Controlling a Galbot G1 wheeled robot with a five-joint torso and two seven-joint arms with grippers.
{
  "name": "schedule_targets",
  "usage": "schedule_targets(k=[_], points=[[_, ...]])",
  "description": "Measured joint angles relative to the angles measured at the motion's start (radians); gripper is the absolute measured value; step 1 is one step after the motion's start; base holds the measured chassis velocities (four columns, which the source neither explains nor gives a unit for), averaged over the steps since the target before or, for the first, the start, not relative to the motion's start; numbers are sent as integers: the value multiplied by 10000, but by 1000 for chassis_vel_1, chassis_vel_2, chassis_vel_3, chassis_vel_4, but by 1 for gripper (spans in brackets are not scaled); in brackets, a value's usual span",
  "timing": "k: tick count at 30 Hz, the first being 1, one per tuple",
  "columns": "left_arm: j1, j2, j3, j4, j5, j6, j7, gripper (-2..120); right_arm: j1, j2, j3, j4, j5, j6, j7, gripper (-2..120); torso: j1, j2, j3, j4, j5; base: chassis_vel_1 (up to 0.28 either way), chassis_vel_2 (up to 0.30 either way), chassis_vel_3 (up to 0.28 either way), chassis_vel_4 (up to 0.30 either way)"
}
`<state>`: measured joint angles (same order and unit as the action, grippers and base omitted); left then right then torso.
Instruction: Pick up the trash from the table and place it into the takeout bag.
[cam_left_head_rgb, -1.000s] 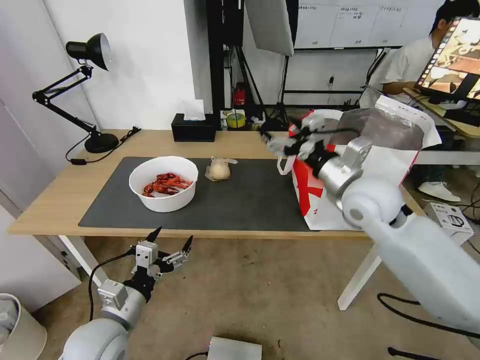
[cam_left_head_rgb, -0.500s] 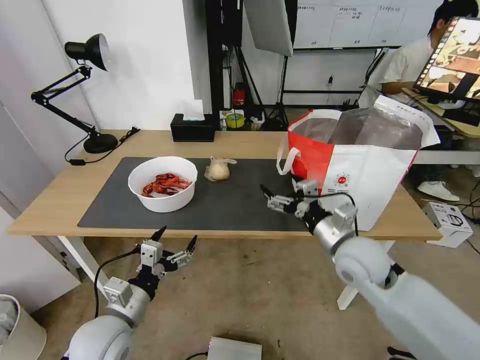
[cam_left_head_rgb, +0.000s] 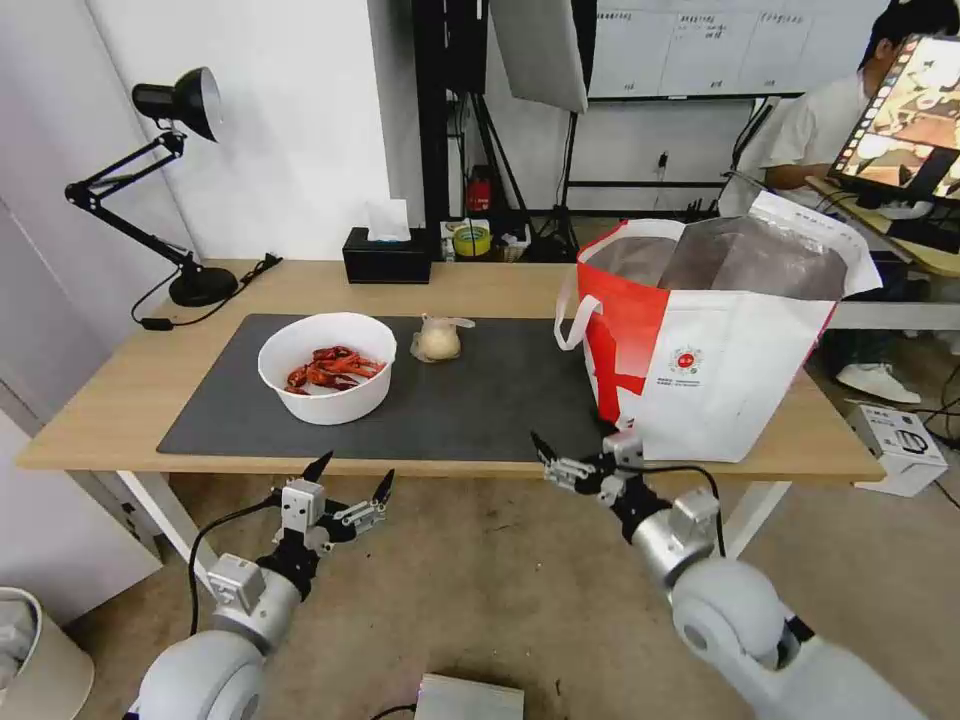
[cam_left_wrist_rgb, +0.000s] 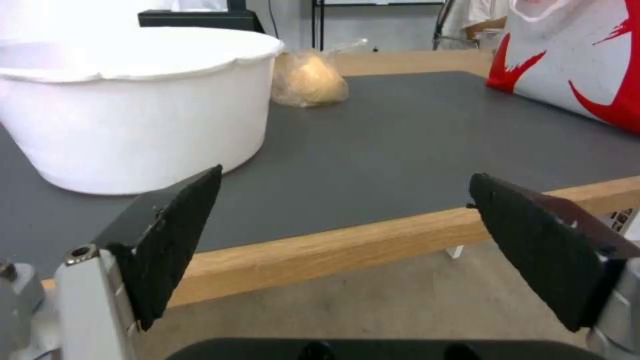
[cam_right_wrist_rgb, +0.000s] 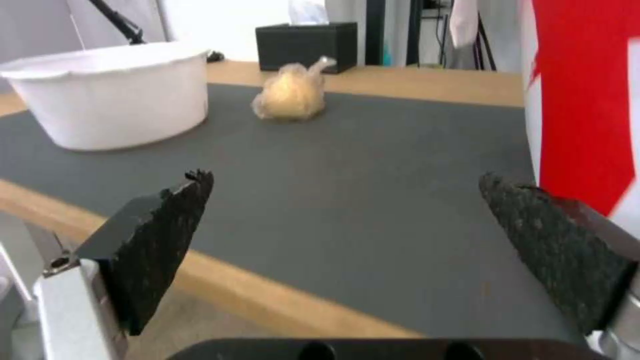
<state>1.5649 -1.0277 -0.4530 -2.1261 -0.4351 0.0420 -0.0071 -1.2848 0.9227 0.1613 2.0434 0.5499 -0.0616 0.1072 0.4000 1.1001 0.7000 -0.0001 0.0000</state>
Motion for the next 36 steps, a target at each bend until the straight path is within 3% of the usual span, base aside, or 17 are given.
schedule_targets(k=[15, 36], points=[[-156, 218, 96, 132, -99, -2, 8, 100, -934, 538, 565, 250, -723, 106, -142, 100, 0, 0, -1, 1, 0, 0, 0, 0, 0], [-253, 382, 136, 65, -256, -6, 18, 100, -1190, 688, 777, 493, -710, -44, -156, 100, 0, 0, 0, 0, 0, 0, 0, 0, 0]])
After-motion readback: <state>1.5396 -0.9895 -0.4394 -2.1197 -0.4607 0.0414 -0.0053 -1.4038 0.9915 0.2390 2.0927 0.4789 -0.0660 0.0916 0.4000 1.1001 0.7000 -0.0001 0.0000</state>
